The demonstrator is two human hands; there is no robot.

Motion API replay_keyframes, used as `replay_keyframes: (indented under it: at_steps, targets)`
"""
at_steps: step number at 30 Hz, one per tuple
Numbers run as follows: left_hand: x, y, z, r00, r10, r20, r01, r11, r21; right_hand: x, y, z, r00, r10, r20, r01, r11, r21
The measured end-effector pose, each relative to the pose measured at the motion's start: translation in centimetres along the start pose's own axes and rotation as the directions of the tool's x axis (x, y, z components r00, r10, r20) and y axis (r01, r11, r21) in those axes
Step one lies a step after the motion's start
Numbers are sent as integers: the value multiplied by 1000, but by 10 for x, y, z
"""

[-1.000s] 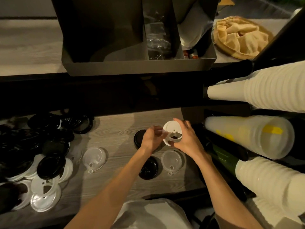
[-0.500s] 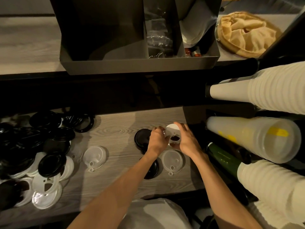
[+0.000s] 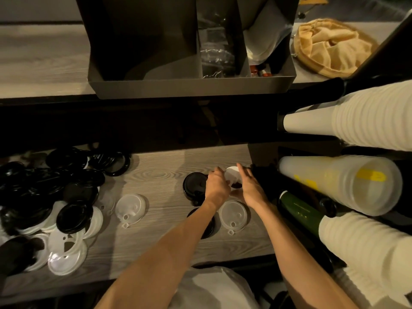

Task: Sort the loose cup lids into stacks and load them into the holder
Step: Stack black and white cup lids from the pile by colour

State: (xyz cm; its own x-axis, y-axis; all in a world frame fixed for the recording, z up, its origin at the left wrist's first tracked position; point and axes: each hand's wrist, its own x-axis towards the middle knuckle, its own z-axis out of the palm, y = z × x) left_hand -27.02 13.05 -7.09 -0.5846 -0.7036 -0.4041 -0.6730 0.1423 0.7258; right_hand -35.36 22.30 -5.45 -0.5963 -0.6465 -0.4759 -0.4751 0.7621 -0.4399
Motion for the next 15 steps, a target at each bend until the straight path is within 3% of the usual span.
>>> replay_keyframes:
  at_steps: [4,7,9,13,15]
  targets:
    - [-9,0,-22,996,91,-20,-91,996,16,0,-4,3,999,-48,9,47,996,72]
    - [-27,-25,-56,988,106,-111,-107,994,-2,-11,-26,11,971,-163,-174,163,987,-15]
    - [-43,-55,-81,978,73,-197,-79,997,-22,-23,-52,22,934,-265,-238,278,960,21]
    - [-77,-117,-125,943,-96,-319,78,995,-69,-34,-103,59,872,-456,-178,477,874,98]
    - [-93,-149,-143,918,-168,-360,151,986,-75,-37,-125,77,845,-533,-54,535,841,83]
